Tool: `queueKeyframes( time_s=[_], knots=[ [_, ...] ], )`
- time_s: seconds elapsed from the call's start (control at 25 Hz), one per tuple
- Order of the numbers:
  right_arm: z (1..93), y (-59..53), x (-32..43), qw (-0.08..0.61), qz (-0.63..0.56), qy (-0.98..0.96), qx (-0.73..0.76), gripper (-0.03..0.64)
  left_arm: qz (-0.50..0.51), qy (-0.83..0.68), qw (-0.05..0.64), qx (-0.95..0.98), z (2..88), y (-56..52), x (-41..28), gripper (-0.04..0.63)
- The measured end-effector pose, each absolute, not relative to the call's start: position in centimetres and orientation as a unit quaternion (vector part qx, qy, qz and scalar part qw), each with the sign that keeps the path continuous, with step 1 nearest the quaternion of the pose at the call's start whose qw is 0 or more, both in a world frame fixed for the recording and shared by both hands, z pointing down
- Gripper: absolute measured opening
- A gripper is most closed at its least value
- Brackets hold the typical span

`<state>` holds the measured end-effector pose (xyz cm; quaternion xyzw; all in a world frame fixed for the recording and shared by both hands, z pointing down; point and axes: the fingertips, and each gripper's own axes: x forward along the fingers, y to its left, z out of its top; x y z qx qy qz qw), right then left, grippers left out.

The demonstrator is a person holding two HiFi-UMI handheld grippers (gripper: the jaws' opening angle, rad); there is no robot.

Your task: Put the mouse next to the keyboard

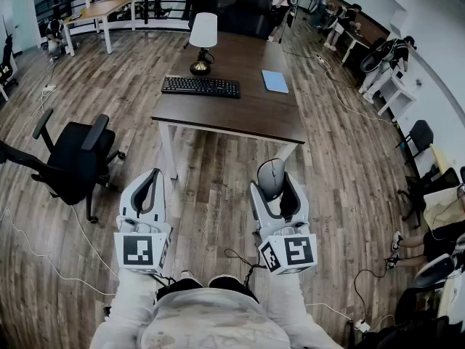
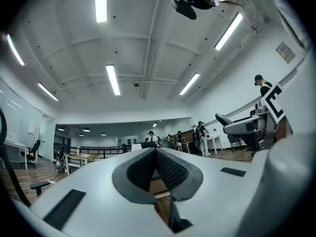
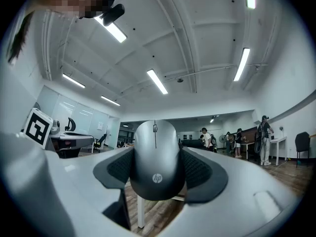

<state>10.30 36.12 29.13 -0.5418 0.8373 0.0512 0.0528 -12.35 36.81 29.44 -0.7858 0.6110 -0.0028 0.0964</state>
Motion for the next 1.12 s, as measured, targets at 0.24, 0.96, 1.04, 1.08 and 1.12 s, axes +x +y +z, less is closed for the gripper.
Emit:
queueKeyframes(
  time_s=[0.24,0.96,1.04,1.08,1.12],
  knots=[
    [28.9,35.9,9.7,0.055,0.052,0.837,-0.542,0.313,0.000,0.611,0.098,-0.786,29.2,36.6,-13.0,0.005],
    [29.2,34.6,3.8,0.081,0.039,0.815,-0.572,0.313,0.007,0.585,0.107,-0.804,29.4,34.0,-19.4,0.005],
    [29.5,34.4,3.9,0.086,0.029,0.812,-0.577,0.311,0.006,0.582,0.107,-0.806,29.6,33.5,-19.7,0.005],
    [29.6,34.2,4.0,0.087,0.025,0.811,-0.578,0.311,0.007,0.581,0.106,-0.807,29.6,33.2,-19.7,0.005],
    [29.6,34.0,4.2,0.087,0.021,0.809,-0.581,0.311,0.008,0.580,0.105,-0.808,29.6,32.9,-19.7,0.005]
  ],
)
